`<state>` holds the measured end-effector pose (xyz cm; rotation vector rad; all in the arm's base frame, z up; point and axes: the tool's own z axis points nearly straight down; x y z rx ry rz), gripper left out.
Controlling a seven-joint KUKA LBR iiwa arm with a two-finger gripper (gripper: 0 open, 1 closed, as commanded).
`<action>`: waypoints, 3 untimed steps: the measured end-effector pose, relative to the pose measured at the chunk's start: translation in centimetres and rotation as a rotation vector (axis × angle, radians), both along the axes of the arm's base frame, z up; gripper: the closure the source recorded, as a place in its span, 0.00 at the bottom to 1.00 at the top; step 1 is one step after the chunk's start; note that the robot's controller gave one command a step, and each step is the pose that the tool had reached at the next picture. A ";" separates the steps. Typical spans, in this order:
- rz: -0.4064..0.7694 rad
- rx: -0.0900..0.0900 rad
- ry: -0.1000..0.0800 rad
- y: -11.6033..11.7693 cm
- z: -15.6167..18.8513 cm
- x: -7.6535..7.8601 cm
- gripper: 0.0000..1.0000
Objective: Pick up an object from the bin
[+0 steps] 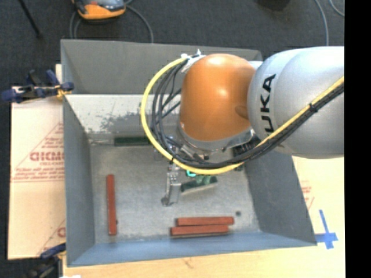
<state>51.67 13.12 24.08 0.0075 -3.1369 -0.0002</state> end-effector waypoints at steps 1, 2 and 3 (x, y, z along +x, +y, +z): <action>-0.004 0.001 -0.008 -0.1 0.4 0.2 0.00; 0.001 0.003 -0.015 -2.4 -4.4 0.5 0.00; 0.162 0.000 -0.007 -4.0 -9.3 -2.0 0.00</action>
Offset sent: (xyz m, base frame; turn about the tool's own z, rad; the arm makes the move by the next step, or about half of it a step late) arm 0.0071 -0.0719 -0.1452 -0.0057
